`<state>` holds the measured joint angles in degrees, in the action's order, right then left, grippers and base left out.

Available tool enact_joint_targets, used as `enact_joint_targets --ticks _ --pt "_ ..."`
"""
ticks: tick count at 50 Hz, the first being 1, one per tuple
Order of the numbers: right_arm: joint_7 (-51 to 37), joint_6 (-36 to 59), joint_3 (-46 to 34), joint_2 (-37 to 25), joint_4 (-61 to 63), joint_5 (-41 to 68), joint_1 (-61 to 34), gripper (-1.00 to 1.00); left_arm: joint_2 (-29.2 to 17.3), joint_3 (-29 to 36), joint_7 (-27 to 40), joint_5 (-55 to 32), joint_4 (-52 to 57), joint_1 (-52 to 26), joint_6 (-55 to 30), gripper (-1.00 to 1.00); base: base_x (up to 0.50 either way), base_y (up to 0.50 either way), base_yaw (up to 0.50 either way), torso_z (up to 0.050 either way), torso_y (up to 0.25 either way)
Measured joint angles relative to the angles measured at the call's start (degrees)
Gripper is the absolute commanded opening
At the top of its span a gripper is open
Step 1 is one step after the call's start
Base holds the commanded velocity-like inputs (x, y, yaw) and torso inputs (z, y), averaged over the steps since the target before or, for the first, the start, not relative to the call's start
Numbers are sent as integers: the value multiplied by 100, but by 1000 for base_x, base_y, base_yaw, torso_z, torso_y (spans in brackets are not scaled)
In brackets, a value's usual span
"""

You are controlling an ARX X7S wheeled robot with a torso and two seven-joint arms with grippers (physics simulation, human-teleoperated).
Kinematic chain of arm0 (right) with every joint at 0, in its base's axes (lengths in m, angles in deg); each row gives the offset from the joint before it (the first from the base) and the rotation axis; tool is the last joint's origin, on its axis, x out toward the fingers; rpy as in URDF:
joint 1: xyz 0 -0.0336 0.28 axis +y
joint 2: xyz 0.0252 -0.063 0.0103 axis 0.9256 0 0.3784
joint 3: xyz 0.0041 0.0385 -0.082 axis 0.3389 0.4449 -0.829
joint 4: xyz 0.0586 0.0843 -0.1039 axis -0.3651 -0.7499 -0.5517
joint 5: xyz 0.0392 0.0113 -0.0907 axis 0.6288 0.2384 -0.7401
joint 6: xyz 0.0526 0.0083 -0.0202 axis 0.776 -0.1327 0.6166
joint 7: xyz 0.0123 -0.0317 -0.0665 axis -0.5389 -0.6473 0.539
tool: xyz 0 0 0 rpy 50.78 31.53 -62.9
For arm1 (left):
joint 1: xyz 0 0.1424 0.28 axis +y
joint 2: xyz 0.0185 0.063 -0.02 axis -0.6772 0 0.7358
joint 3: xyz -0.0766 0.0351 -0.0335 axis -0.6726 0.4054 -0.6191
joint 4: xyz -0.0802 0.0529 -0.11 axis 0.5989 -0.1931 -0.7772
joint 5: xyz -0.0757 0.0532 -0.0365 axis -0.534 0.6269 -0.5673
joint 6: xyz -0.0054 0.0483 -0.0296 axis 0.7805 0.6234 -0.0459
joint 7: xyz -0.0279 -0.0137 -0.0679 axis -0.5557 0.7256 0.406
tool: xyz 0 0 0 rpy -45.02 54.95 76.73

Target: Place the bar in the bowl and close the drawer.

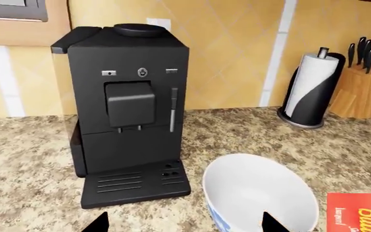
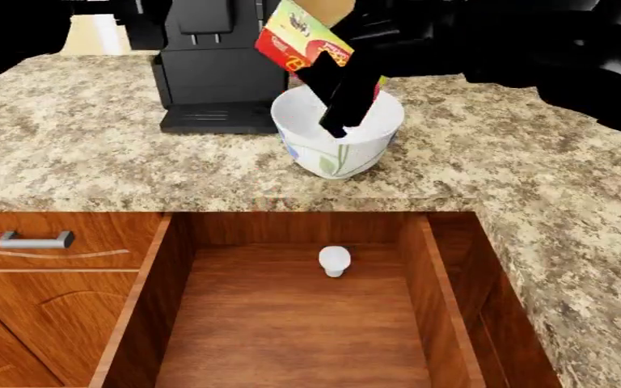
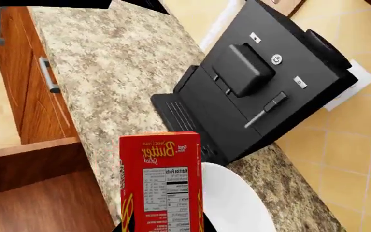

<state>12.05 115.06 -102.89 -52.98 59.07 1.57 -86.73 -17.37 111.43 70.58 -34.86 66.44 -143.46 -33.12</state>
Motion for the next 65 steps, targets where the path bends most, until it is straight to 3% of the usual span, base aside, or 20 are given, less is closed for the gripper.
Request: enact_joint_targets --ticks 12,22,38,50,65 --pt "251 -988 202 1562 -3900 -856 -551 -100 253 374 -908 1281 -929 -518 322 100 0 0 0 0 1" --pt "-124 -1377 921 2248 -5588 -1809 -581 -100 405 708 -1377 2167 -1576 -777 670 100 0 0 0 0 1" --pt "-610 -1439 1839 2562 -6413 -2694 -454 -100 607 984 -1688 3004 -2407 -1084 1132 100 0 0 0 0 1" --pt "-754 -1399 2050 2615 -6521 -2576 -534 -100 759 1039 -1739 3250 -2911 -1327 1240 100 0 0 0 1 2" --pt "-887 -1353 2443 2641 -6521 -2612 -560 -100 780 1009 -1695 3331 -3057 -1440 1285 100 -1 0 0 1 -242"
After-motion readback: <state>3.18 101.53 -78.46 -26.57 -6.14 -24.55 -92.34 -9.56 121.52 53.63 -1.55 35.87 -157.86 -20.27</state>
